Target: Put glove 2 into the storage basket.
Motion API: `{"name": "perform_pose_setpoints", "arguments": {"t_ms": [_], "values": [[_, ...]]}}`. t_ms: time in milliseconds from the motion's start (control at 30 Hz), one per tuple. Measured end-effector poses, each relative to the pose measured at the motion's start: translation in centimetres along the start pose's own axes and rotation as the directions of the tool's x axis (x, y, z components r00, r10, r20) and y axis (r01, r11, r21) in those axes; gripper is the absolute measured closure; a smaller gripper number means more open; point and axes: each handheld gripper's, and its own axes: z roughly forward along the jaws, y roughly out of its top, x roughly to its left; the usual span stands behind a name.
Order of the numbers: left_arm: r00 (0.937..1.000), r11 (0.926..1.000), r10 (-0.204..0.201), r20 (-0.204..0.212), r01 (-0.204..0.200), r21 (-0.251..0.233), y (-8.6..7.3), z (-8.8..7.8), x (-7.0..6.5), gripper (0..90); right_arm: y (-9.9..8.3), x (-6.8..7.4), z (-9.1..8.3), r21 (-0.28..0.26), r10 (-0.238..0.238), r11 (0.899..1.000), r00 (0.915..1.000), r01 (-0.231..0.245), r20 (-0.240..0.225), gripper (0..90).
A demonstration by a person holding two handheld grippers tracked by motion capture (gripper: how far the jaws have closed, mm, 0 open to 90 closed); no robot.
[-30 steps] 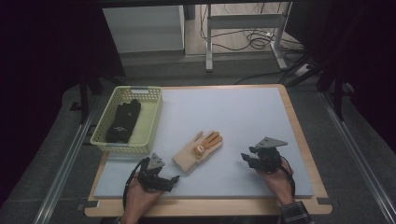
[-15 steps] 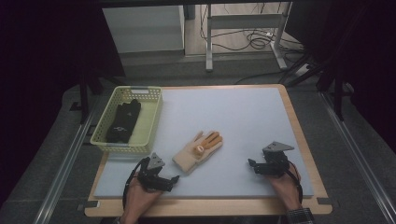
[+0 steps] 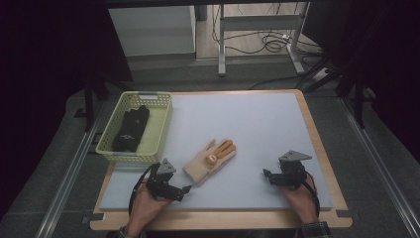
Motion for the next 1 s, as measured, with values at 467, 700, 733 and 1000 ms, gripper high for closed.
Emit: {"name": "perform_pose_setpoints", "arguments": {"t_ms": [467, 700, 733, 1000], "values": [[0.9978, 0.9972, 0.047, 0.047, -0.049, 0.055, 6.8, 3.1, -0.5, 0.0, 0.0, 0.0, 0.0, -0.001, -0.002, 1.000, 1.0000, 0.002, 0.003, 21.2], [0.9965, 0.9878, 0.067, 0.050, -0.074, 0.137, 8.8, 6.7, -0.7, 0.0, 0.0, 0.0, 0.0, -0.001, 0.000, 1.000, 1.0000, 0.000, 0.002, 21.2], [0.9966, 0.9866, 0.066, 0.050, -0.073, 0.146, 9.0, 7.0, -0.8, 0.0, 0.0, 0.0, 0.0, -0.001, -0.001, 1.000, 1.0000, 0.001, 0.002, 21.2], [0.9911, 0.9555, 0.123, 0.051, -0.132, 0.264, 10.3, 9.5, -1.2, 12.1, 0.0, 0.0, 0.0, -0.001, -0.001, 1.000, 1.0000, 0.002, 0.002, 21.1]]}}
